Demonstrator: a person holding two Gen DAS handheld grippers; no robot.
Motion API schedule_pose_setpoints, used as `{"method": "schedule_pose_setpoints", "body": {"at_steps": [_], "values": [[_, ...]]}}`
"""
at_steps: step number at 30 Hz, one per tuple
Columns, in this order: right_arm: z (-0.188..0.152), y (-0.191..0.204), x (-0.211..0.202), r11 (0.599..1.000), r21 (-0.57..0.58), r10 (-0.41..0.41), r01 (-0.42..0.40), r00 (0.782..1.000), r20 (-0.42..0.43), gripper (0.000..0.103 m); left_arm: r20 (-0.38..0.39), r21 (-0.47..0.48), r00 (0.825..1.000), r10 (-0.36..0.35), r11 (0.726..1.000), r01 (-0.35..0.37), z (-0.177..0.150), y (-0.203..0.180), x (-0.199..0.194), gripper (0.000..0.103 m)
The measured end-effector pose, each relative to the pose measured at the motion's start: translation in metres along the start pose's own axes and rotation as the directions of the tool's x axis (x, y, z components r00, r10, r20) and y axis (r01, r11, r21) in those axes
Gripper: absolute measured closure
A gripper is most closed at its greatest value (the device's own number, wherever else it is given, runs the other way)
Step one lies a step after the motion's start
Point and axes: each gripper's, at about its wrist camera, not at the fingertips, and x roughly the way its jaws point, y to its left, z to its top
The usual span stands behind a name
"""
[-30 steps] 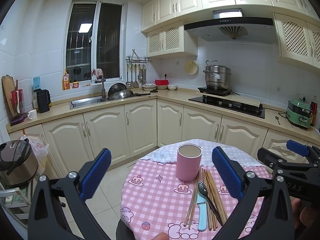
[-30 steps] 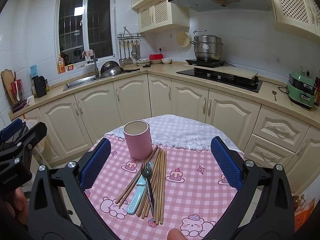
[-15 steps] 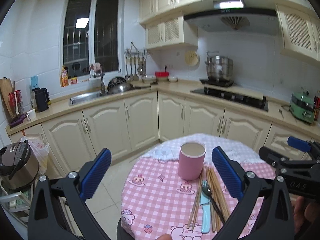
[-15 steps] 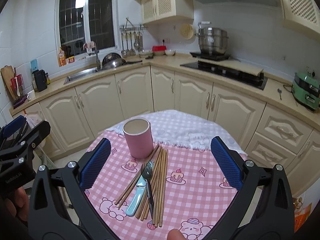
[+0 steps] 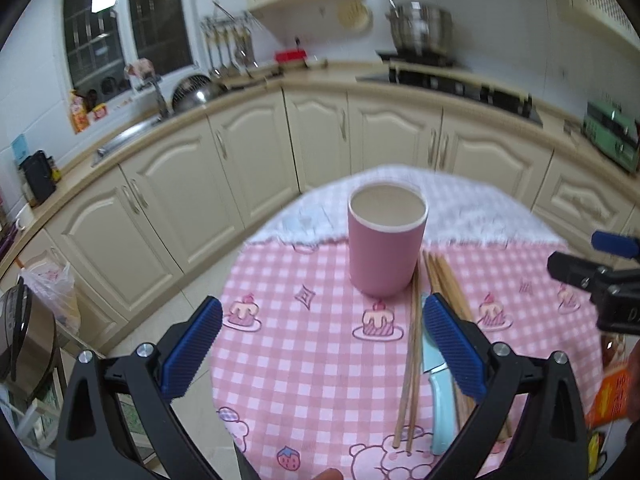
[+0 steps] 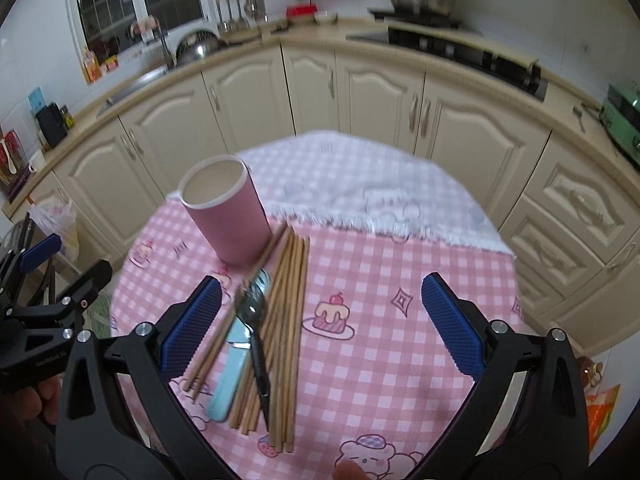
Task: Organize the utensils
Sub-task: 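Move both grippers down toward the wooden chopsticks beside the pink cup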
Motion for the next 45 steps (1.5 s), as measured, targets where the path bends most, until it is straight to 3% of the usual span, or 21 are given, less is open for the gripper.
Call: {"method": "schedule_pose_setpoints", "body": {"at_steps": [5,14,23,29,35,40,45], "values": [[-0.002,-0.009,0.034,1.0,-0.011,0.003,-0.004,0.995,-0.096,0.005,-0.101,0.054,0.995,-0.02,0.998,0.025,-0.007,-0.009,0.046,0.004],[-0.015,-0.022,0.072,1.0,-0.007,0.011,-0.012,0.979,-0.203,0.005,-0.253,0.139,0.966,-0.048,0.987,0.086,-0.025,-0.028,0.104,0.004],[-0.023,-0.022,0.098,0.999,-0.05,0.006,-0.02,0.962,-0.275,0.006,-0.332,0.18,0.941,-0.071,0.974,0.137,-0.028,-0.043,0.133,0.004],[-0.027,-0.017,0.113,0.995,-0.088,0.009,-0.043,0.938,-0.346,0.026,-0.375,0.199,0.923,-0.081,0.966,0.166,-0.024,-0.049,0.141,0.004],[-0.027,-0.009,0.12,0.992,-0.097,0.032,-0.075,0.922,-0.386,0.04,-0.411,0.25,0.909,-0.073,0.95,0.189,-0.022,-0.053,0.146,0.007],[-0.026,0.007,0.124,0.99,-0.107,0.041,-0.094,0.909,-0.415,0.053,-0.446,0.227,0.888,-0.115,0.945,0.237,-0.016,-0.053,0.149,0.017],[-0.025,0.023,0.13,0.99,-0.109,0.035,-0.093,0.895,-0.445,0.062,-0.458,0.213,0.878,-0.141,0.941,0.262,-0.007,-0.053,0.153,0.031]]}}
